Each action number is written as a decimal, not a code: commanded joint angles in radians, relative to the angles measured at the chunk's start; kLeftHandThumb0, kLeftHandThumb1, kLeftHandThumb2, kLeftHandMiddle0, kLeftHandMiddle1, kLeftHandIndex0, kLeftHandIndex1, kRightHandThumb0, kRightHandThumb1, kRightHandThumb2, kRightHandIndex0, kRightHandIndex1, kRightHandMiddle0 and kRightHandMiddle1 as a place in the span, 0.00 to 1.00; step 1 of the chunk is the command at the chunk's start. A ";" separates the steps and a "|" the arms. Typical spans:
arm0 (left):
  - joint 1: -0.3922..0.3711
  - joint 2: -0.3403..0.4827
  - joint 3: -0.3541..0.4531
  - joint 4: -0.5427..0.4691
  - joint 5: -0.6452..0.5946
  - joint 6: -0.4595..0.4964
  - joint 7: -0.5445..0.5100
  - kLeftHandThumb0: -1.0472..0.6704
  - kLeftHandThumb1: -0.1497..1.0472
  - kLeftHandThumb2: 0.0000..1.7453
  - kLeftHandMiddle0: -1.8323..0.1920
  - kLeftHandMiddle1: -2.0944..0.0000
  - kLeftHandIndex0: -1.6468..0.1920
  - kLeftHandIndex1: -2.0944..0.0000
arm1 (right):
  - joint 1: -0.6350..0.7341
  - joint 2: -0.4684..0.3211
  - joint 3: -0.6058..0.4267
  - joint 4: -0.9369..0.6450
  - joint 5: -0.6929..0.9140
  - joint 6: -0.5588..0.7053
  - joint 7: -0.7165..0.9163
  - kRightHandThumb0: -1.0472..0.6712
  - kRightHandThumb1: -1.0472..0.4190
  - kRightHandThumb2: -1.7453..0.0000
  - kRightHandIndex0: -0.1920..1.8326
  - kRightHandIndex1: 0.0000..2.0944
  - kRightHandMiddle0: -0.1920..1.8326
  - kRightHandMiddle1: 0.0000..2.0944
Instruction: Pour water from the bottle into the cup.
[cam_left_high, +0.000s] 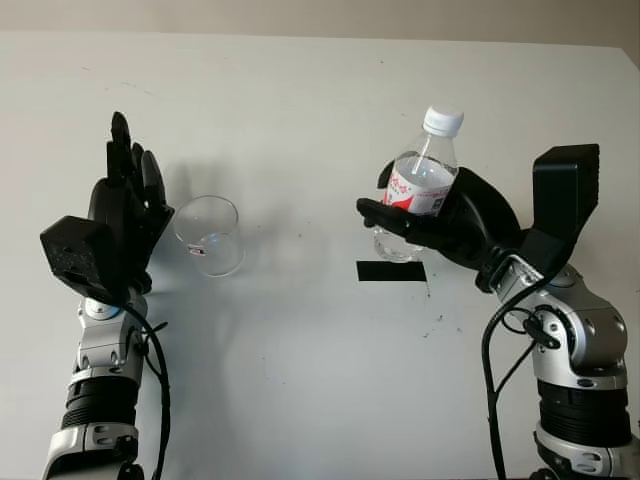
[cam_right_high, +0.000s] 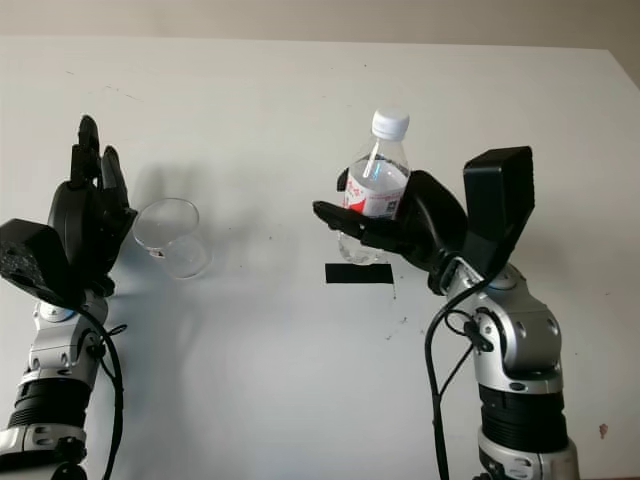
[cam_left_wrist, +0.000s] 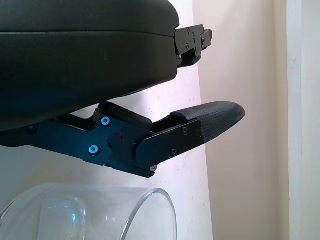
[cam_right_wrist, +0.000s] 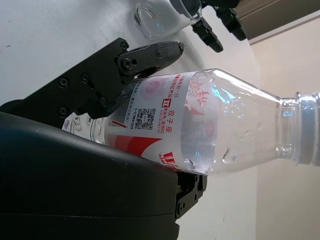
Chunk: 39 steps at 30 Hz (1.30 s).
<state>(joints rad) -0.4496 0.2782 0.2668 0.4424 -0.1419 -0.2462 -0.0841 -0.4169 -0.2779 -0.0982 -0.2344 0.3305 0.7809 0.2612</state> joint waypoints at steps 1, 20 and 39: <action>0.018 0.006 0.006 -0.019 -0.001 -0.005 0.001 0.20 1.00 0.43 0.97 0.97 0.98 0.97 | 0.013 -0.006 0.002 -0.035 -0.001 -0.018 0.001 0.49 0.00 0.75 1.00 1.00 0.83 1.00; 0.020 0.008 0.008 -0.029 -0.007 0.016 -0.001 0.20 1.00 0.42 0.97 0.98 0.99 0.98 | 0.056 0.001 0.034 -0.032 -0.030 -0.011 -0.012 0.49 0.00 0.76 1.00 1.00 0.85 1.00; 0.021 0.012 0.008 -0.030 0.001 0.017 0.004 0.20 1.00 0.42 0.96 0.97 0.98 0.97 | 0.104 0.028 0.072 0.104 -0.090 -0.184 0.022 0.48 0.00 0.79 0.95 1.00 0.89 1.00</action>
<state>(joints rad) -0.4464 0.2837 0.2683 0.4239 -0.1434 -0.2256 -0.0820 -0.3405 -0.2509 -0.0278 -0.1548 0.2453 0.6192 0.2760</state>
